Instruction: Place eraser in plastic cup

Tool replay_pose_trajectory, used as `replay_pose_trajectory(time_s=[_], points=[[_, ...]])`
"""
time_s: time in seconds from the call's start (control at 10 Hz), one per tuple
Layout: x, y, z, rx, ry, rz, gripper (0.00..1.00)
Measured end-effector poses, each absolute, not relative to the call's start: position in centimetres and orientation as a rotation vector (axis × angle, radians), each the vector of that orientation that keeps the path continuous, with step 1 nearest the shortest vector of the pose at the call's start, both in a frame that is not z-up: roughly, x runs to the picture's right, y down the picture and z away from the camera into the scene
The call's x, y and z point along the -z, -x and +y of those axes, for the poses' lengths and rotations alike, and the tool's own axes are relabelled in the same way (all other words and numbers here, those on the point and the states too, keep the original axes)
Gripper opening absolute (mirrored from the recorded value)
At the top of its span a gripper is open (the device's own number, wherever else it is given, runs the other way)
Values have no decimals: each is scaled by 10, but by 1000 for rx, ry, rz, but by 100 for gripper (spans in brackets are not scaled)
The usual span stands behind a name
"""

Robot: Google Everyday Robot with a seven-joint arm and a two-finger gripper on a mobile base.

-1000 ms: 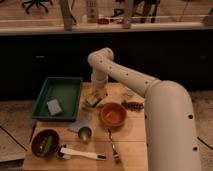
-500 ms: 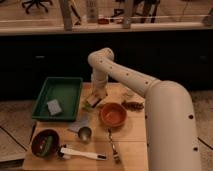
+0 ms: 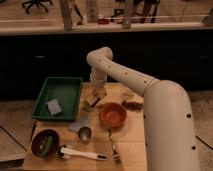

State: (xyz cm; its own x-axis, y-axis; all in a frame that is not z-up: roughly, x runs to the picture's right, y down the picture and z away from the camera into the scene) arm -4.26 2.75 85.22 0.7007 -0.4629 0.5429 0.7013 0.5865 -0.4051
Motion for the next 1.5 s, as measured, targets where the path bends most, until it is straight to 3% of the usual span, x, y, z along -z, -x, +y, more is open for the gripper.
replay_pose_trajectory(time_s=[1.0, 1.3, 1.5], points=[[-854, 72, 35, 780, 689, -503, 2], [-856, 80, 39, 793, 705, -520, 27], [-859, 85, 42, 799, 717, -525, 48]])
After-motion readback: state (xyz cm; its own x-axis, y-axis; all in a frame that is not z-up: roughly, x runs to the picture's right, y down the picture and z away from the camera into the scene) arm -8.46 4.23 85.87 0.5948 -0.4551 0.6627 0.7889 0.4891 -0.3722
